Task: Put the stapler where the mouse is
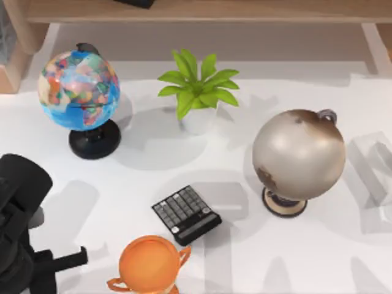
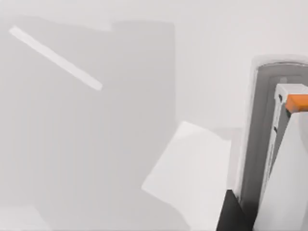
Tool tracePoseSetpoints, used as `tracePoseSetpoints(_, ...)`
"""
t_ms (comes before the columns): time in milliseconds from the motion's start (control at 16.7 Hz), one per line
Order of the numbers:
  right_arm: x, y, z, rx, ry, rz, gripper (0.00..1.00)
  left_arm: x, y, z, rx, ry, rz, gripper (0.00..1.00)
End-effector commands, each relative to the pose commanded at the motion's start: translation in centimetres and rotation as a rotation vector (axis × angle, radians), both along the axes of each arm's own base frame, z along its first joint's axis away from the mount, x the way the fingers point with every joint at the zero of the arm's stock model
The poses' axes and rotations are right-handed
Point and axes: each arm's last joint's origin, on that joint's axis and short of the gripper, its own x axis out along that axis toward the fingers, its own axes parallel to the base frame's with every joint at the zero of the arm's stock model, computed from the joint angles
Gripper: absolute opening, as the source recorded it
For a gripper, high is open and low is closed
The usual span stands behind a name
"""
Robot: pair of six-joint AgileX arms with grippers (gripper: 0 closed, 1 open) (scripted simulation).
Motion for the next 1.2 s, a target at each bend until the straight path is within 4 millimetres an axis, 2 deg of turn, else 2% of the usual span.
tracePoseSetpoints(120, 0.0, 0.0, 0.0, 0.000, 0.000, 0.000, 1.00, 0.0, 0.0, 0.6, 0.000, -0.001, 0.000, 0.00)
tracePoseSetpoints(420, 0.0, 0.0, 0.0, 0.000, 0.000, 0.000, 1.00, 0.0, 0.0, 0.5, 0.001, 0.003, -0.001, 0.00)
tracePoseSetpoints(600, 0.0, 0.0, 0.0, 0.000, 0.000, 0.000, 1.00, 1.5, 0.2, 1.3, -0.007, -0.003, -0.005, 0.00)
tracePoseSetpoints(720, 0.0, 0.0, 0.0, 0.000, 0.000, 0.000, 1.00, 3.6, 0.7, 2.4, -0.015, -0.011, -0.015, 0.00)
tracePoseSetpoints(900, 0.0, 0.0, 0.0, 0.000, 0.000, 0.000, 1.00, 8.0, 2.3, 4.3, -0.022, -0.028, -0.044, 0.00)
tracePoseSetpoints(1020, 0.0, 0.0, 0.0, 0.000, 0.000, 0.000, 1.00, 11.6, 4.1, 5.4, -0.021, -0.041, -0.074, 0.00)
tracePoseSetpoints(1200, 0.0, 0.0, 0.0, 0.000, 0.000, 0.000, 1.00, 16.8, 8.2, 6.5, -0.009, -0.053, -0.129, 0.00)
